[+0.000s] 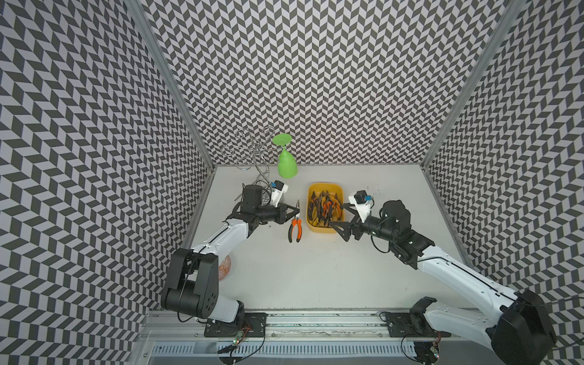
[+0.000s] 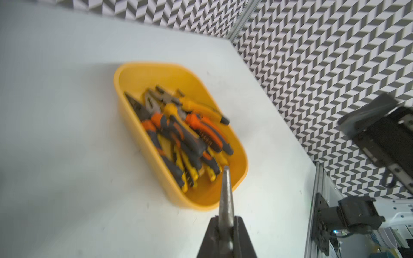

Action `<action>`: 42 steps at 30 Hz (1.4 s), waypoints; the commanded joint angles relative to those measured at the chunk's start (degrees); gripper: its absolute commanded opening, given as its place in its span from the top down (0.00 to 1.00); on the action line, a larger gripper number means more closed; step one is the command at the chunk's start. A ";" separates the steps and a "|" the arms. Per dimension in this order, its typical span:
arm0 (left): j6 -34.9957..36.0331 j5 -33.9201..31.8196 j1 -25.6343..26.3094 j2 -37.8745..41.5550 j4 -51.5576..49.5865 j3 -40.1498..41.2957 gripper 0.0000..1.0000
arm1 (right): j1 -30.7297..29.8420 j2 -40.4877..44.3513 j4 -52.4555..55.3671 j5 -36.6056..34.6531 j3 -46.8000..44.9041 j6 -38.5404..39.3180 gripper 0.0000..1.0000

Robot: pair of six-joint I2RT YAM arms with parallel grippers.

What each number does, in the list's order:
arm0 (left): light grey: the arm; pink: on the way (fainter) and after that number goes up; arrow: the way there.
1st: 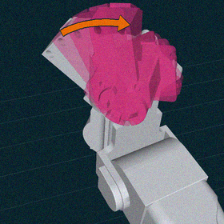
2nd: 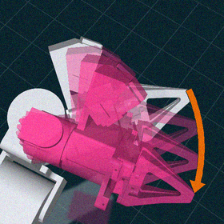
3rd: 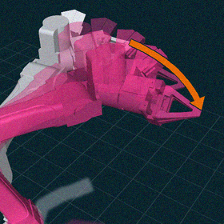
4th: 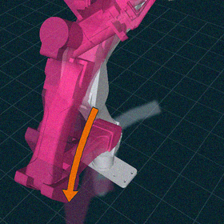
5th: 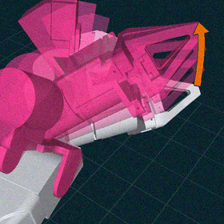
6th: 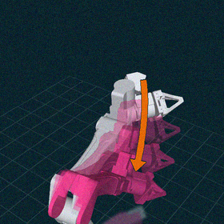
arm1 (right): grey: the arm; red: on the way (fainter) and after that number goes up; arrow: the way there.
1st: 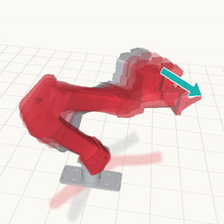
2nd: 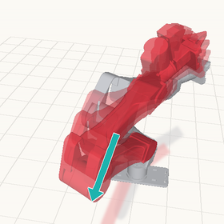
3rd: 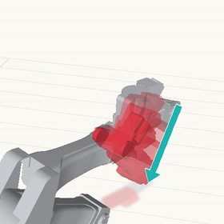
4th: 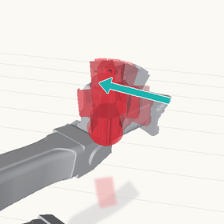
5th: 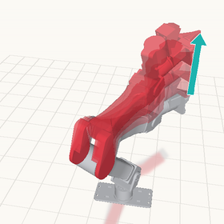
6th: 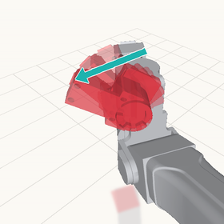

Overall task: Take the pliers out of the storage box
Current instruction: Place the pliers at the center of the board.

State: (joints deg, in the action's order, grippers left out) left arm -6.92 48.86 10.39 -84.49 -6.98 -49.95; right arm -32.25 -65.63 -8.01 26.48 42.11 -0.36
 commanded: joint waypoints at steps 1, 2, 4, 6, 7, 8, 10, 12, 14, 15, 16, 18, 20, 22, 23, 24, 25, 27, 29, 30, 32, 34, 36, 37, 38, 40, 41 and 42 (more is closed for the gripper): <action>9.00 1.99 -2.97 0.17 -10.90 0.47 1.00 | -1.50 -2.50 -2.77 2.32 2.55 2.66 0.01; 9.59 1.26 -3.92 -0.20 -11.73 0.87 1.00 | -2.07 -3.27 -2.29 2.50 3.13 3.33 0.01; 9.73 -0.70 -5.76 -1.25 -12.54 1.35 1.00 | -3.22 -4.76 -1.49 2.52 4.05 4.53 0.01; 9.67 -2.15 -7.39 -3.06 -13.67 1.05 1.00 | -4.14 -6.06 -0.99 2.55 4.68 5.17 0.01; 9.86 -2.36 -8.19 -4.44 -14.47 0.64 1.00 | -4.58 -6.64 -0.87 2.44 4.90 5.28 0.01; 9.96 -2.37 -9.04 -5.92 -15.56 0.08 1.00 | -4.89 -7.19 -0.84 2.44 5.08 5.20 0.01; 10.71 -2.89 -10.34 -8.69 -17.30 -1.39 1.00 | -5.42 -8.14 -0.97 2.44 5.27 5.03 0.01; 11.48 -5.82 -11.36 -11.66 -18.10 -2.86 1.00 | -5.63 -9.09 -1.74 2.15 5.13 4.46 0.01; 12.41 -5.07 -13.06 -15.44 -19.92 -4.75 1.00 | -5.70 -10.25 -1.80 1.50 5.47 4.05 0.01; 12.85 -3.93 -13.73 -16.96 -20.82 -5.61 1.00 | -5.72 -10.68 -1.40 1.47 5.76 4.05 0.01; 13.04 -3.29 -14.23 -18.51 -21.46 -6.49 1.00 | -5.72 -10.93 -1.21 1.40 6.03 4.14 0.01; 12.61 -5.12 -14.35 -20.19 -21.56 -7.41 1.00 | -5.72 -11.23 -1.45 1.16 5.93 4.31 0.01; 11.15 -8.89 -14.26 -20.96 -20.82 -7.75 1.00 | -5.69 -11.63 -1.58 0.80 5.88 4.65 0.01; 10.32 -11.61 -14.44 -21.85 -20.19 -8.03 1.00 | -5.65 -12.10 -1.15 0.31 6.26 5.06 0.01; 10.12 -12.49 -14.44 -22.63 -19.97 -8.30 1.00 | -5.70 -12.37 -0.91 0.08 6.45 5.26 0.01; 9.81 -13.51 -14.44 -23.40 -19.87 -8.52 1.00 | -5.71 -12.51 -0.80 -0.04 6.58 5.28 0.01; 9.44 -14.40 -14.44 -24.29 -20.43 -9.35 1.00 | -5.72 -12.60 -0.78 -0.26 6.74 5.33 0.01; 9.21 -15.21 -14.52 -24.98 -20.39 -9.77 0.95 | -5.71 -12.77 -1.04 -0.46 6.76 5.24 0.01; 8.23 -16.35 -14.44 -24.36 -19.24 -8.83 0.91 | -5.72 -12.86 -1.38 -0.69 6.76 5.28 0.01; 7.96 -16.95 -14.44 -23.95 -18.83 -8.43 0.90 | -5.72 -12.82 -1.33 -1.34 6.84 5.20 0.01; 7.65 -17.97 -14.44 -23.46 -18.70 -8.16 0.88 | -5.72 -12.64 -1.11 -2.98 7.23 4.87 0.01; 7.28 -18.89 -14.44 -22.93 -18.59 -7.86 0.84 | -5.65 -12.22 -0.96 -5.68 7.68 3.78 0.01; 6.94 -19.68 -14.44 -22.20 -18.44 -7.30 0.74 | -5.64 -11.58 -1.40 -7.97 7.73 2.78 0.01; 6.63 -20.53 -14.44 -21.64 -18.13 -6.87 0.73 | -5.66 -11.03 -1.83 -10.75 7.68 1.73 0.01; 6.48 -21.19 -14.44 -21.07 -17.98 -6.49 0.73 | -5.58 -10.45 -2.60 -12.92 7.41 0.19 0.01; 6.56 -21.76 -14.44 -20.07 -17.98 -5.92 0.73 | -5.63 -8.86 -4.63 -17.62 6.26 -2.61 0.01; 6.51 -22.04 -14.44 -19.56 -17.98 -5.70 0.73 | -5.63 -8.07 -5.65 -19.47 5.63 -3.71 0.01; 6.40 -22.35 -14.34 -18.96 -17.93 -5.35 0.72 | -5.63 -7.42 -6.90 -21.51 4.85 -4.72 0.01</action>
State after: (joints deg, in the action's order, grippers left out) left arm -1.37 34.17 -3.53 -103.94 -25.10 -57.36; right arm -37.71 -76.23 -9.02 13.10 47.90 -0.86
